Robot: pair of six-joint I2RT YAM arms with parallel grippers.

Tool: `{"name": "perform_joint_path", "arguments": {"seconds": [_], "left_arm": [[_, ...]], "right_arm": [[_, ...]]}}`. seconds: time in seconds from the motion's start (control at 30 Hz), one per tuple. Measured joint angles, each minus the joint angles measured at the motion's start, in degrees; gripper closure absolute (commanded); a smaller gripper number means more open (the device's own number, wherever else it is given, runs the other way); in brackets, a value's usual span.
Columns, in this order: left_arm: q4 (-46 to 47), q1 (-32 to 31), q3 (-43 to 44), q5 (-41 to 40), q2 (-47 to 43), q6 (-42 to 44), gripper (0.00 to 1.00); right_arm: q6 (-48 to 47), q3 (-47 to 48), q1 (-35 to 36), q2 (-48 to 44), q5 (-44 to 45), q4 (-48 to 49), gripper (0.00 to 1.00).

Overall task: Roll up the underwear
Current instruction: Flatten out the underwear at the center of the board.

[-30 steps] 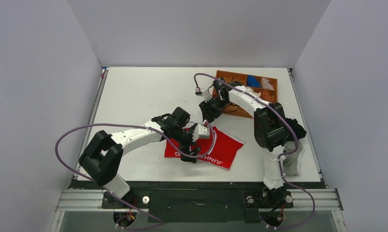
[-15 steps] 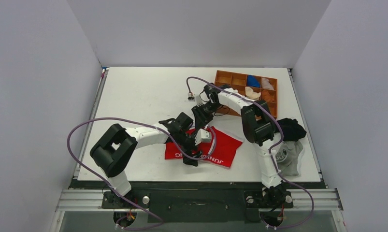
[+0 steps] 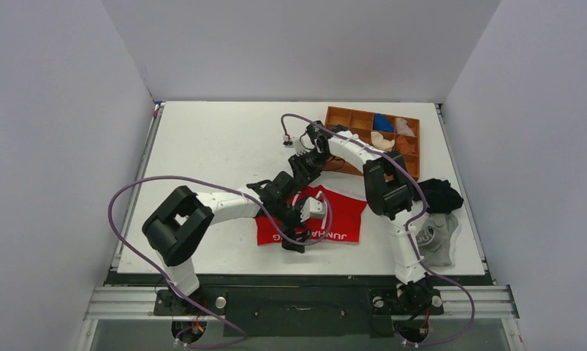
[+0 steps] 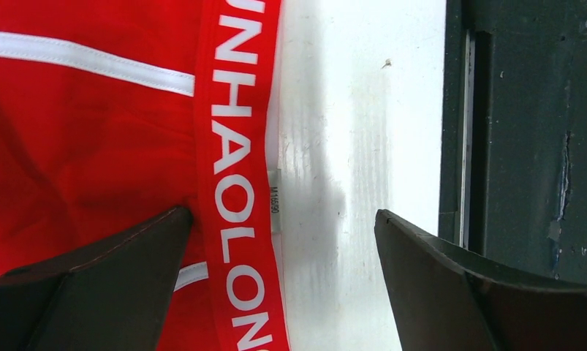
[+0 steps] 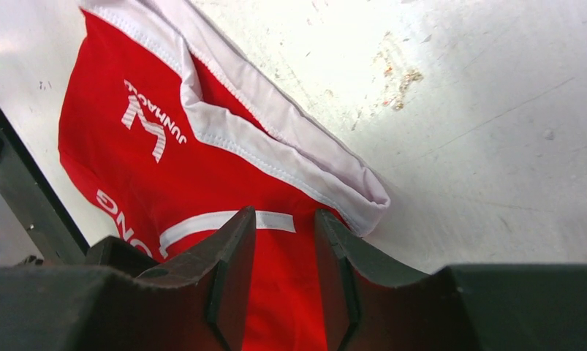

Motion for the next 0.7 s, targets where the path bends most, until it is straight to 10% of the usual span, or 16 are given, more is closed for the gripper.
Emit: {"name": "perform_joint_path", "arguments": {"seconds": [0.7], "left_arm": [[-1.9, -2.5, 2.5, -1.6, 0.9, -2.0, 0.04]], "right_arm": [[-4.6, 0.6, 0.2, -2.6, 2.1, -3.0, 0.58]]}}
